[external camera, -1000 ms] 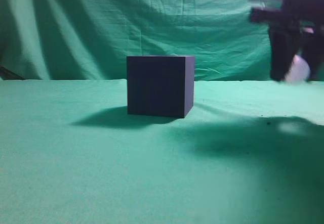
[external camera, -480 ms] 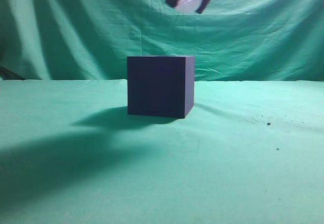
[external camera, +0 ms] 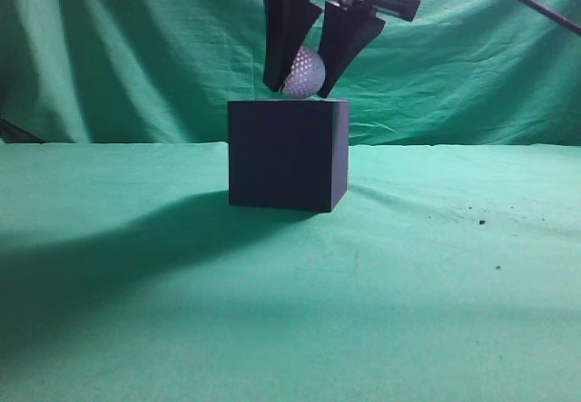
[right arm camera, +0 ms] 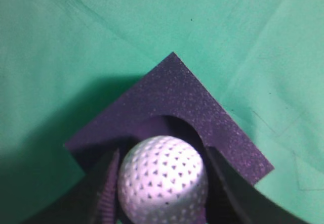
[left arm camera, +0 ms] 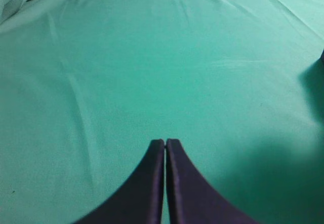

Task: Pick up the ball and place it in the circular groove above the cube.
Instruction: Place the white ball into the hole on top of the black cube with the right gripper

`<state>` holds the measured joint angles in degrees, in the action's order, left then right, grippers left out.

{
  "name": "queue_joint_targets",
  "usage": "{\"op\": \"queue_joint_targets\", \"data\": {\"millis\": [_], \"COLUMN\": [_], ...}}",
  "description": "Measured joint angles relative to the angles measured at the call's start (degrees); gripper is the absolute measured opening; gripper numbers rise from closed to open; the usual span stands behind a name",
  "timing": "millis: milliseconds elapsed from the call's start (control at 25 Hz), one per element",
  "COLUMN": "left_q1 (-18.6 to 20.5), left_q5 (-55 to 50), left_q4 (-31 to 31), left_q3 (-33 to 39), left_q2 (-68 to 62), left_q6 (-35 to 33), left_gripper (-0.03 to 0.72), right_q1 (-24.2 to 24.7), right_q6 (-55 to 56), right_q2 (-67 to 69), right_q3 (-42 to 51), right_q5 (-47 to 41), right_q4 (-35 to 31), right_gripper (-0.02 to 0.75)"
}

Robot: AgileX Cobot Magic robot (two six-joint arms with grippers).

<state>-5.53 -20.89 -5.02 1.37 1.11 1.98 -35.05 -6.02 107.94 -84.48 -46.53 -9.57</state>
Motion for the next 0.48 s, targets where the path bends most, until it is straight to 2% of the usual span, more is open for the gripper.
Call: {"op": "queue_joint_targets", "data": {"millis": [200,360,400,480], "left_q1": [0.0,0.0,0.0,0.0], "left_q5": [0.0,0.0,0.0,0.0], "left_q4": [0.0,0.0,0.0,0.0], "left_q3": [0.0,0.0,0.0,0.0], "left_q2": [0.0,0.0,0.0,0.0], "left_q6": [0.0,0.0,0.0,0.0], "left_gripper": [0.0,0.0,0.0,0.0], "right_q1": [0.0,0.0,0.0,0.0], "right_q6": [-1.9,-4.5,-4.8,-5.0], "right_q2": [0.7,0.7,0.8,0.8], "right_q3": [-0.1,-0.4,-1.0,-2.7], "right_q5": [0.8,0.9,0.6,-0.5], "right_q4": [-0.7,-0.8,-0.8,-0.8], "right_gripper": [0.314,0.515,0.544,0.537]}}
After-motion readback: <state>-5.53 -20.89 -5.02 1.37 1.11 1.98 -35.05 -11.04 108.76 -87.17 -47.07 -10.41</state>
